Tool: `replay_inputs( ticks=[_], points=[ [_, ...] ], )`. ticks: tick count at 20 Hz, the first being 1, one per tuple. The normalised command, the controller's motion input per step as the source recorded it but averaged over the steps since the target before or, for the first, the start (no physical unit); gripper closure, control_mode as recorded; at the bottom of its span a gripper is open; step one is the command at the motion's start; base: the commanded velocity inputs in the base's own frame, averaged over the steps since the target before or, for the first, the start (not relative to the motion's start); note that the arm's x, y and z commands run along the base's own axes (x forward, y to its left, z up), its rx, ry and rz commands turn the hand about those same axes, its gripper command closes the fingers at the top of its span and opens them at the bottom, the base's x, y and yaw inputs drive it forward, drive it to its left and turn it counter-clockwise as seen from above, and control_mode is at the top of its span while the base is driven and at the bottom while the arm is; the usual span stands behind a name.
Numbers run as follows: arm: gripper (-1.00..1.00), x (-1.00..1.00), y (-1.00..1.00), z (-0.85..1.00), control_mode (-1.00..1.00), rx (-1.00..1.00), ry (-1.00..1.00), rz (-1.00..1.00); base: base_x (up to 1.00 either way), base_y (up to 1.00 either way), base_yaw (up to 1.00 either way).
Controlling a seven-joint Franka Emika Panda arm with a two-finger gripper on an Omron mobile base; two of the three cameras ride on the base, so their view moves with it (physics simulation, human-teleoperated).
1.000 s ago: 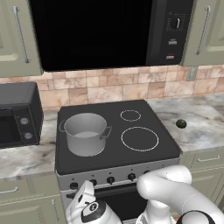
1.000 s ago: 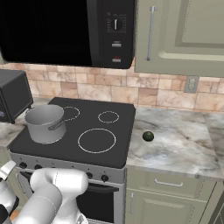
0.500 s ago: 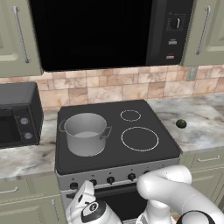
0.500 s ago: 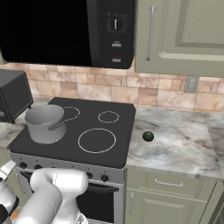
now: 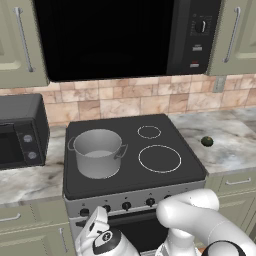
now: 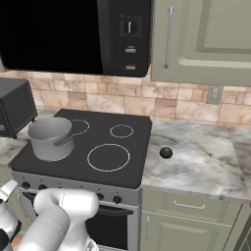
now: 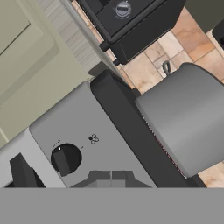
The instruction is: Turn on the burner for the pot on the stove. Wait thirty seconds for the pot to heat up. Then add the squash to the pot.
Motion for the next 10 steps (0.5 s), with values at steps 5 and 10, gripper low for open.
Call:
replay_inputs(
  ticks=[5, 10],
  points=[
    [1.00, 0.00, 0.00, 0.00, -1.00, 0.00, 0.00, 0.00, 0.00, 0.00, 0.00],
    [1.00, 0.00, 0.00, 0.00, -1.00, 0.00, 0.00, 0.00, 0.00, 0.00, 0.00]
  ],
)
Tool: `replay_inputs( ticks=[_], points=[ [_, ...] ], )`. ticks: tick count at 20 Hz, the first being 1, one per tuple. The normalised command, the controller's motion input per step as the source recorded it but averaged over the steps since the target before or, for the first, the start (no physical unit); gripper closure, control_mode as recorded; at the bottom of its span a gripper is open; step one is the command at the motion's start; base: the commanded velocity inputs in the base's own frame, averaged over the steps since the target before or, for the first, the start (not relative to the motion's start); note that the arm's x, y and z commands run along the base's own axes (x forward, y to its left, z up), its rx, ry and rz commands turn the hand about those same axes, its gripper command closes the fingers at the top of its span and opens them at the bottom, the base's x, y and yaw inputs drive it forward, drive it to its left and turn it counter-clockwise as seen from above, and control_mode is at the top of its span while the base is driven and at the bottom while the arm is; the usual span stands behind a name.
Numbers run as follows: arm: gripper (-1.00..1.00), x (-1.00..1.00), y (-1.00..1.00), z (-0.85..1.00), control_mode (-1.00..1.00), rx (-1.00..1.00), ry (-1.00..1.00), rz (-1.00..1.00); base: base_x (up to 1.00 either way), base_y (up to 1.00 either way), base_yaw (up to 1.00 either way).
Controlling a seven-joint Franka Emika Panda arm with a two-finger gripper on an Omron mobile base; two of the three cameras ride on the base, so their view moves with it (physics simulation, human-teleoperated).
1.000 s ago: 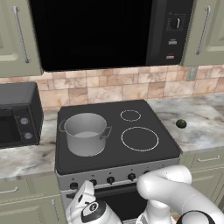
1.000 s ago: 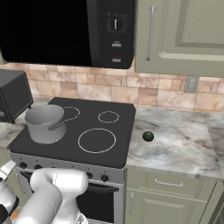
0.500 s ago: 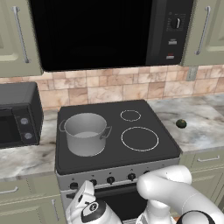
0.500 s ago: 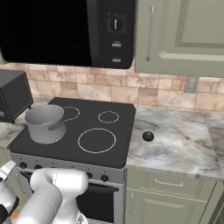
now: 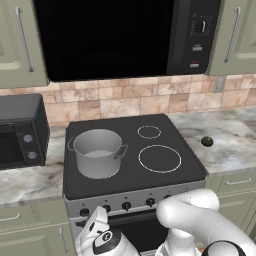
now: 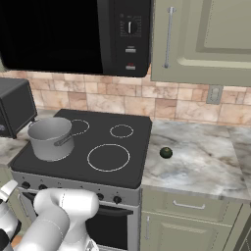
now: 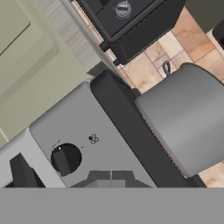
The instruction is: Turn on the burner for the pot on the stove. Wait thirty seconds for the pot to heat up. Then add the squash to the pot.
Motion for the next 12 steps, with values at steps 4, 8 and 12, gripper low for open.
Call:
replay_inputs(
  ticks=[4, 8, 12],
  points=[
    [1.00, 0.00, 0.00, 0.00, -1.00, 0.00, 0.00, 0.00, 0.00, 0.00, 0.00],
    [1.00, 0.00, 0.00, 0.00, -1.00, 0.00, 0.00, 0.00, 0.00, 0.00, 0.00],
    [1.00, 0.00, 0.00, 0.00, -1.00, 0.00, 0.00, 0.00, 0.00, 0.00, 0.00]
  ],
)
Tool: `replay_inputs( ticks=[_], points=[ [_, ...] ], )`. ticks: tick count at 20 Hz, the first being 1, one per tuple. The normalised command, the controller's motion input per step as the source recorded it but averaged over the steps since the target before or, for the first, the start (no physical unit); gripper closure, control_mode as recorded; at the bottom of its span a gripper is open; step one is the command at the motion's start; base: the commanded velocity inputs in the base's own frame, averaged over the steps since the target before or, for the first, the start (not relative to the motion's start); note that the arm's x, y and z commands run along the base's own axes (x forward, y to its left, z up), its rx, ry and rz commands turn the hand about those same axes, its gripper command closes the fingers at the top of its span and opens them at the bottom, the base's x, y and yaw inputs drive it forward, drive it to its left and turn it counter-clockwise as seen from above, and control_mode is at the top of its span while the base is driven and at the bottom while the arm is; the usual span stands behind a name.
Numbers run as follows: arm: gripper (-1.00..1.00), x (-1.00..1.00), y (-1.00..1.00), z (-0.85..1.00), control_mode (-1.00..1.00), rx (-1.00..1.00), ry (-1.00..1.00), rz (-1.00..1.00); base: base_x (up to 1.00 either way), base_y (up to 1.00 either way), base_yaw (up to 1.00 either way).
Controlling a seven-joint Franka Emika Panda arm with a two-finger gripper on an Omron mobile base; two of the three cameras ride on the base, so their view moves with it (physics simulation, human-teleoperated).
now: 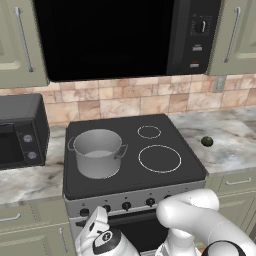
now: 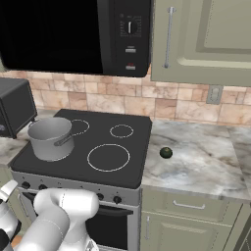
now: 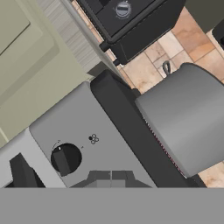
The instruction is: Turn on the burner for the pot on the stove. Wait thirty seconds for the pot to heat up. Then add the squash to the pot.
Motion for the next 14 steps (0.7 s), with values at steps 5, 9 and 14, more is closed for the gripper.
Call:
replay_inputs(
  ticks=[5, 9, 14],
  points=[
    [1.00, 0.00, 0.00, 0.00, -1.00, 0.00, 0.00, 0.00, 0.00, 0.00, 0.00],
    [1.00, 0.00, 0.00, 0.00, -1.00, 0.00, 0.00, 0.00, 0.00, 0.00, 0.00],
    [1.00, 0.00, 0.00, 0.00, -1.00, 0.00, 0.00, 0.00, 0.00, 0.00, 0.00]
  ],
)
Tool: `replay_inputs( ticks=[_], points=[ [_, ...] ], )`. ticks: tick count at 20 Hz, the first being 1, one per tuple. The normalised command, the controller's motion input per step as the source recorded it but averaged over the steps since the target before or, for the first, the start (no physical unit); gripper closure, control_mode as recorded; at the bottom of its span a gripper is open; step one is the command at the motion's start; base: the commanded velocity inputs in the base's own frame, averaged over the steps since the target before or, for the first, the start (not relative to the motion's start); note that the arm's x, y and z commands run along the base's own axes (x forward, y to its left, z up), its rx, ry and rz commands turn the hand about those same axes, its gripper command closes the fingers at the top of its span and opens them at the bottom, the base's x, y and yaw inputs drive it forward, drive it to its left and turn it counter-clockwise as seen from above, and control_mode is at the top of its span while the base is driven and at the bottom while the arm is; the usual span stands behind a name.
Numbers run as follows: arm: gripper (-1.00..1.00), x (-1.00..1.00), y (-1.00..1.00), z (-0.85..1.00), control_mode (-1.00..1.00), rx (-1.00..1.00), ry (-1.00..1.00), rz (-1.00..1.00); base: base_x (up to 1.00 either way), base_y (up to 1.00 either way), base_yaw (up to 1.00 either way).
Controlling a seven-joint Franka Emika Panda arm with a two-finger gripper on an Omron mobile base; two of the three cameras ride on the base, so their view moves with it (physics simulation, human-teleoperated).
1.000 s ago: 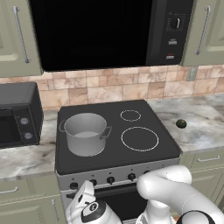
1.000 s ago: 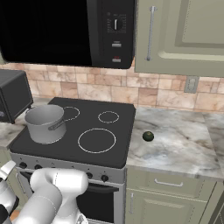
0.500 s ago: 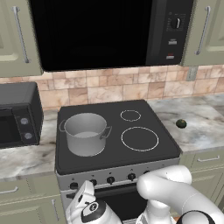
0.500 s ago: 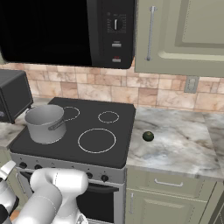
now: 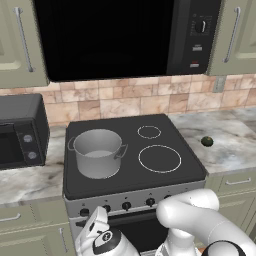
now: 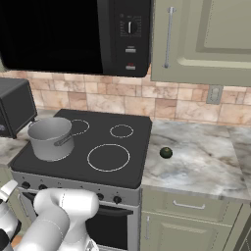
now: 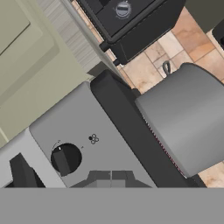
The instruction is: Turn on the burner for the pot on the stove. Wait thirty seconds for the pot to heat up. Then add the squash to the pot.
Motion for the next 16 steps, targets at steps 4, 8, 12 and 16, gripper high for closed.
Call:
replay_inputs(
  ticks=[4, 8, 12, 16],
  points=[
    [1.00, 0.00, 0.00, 0.00, -1.00, 0.00, 0.00, 0.00, 0.00, 0.00, 0.00],
    [1.00, 0.00, 0.00, 0.00, -1.00, 0.00, 0.00, 0.00, 0.00, 0.00, 0.00],
    [1.00, 0.00, 0.00, 0.00, -1.00, 0.00, 0.00, 0.00, 0.00, 0.00, 0.00],
    [1.00, 0.00, 0.00, 0.00, -1.00, 0.00, 0.00, 0.00, 0.00, 0.00, 0.00]
  ],
)
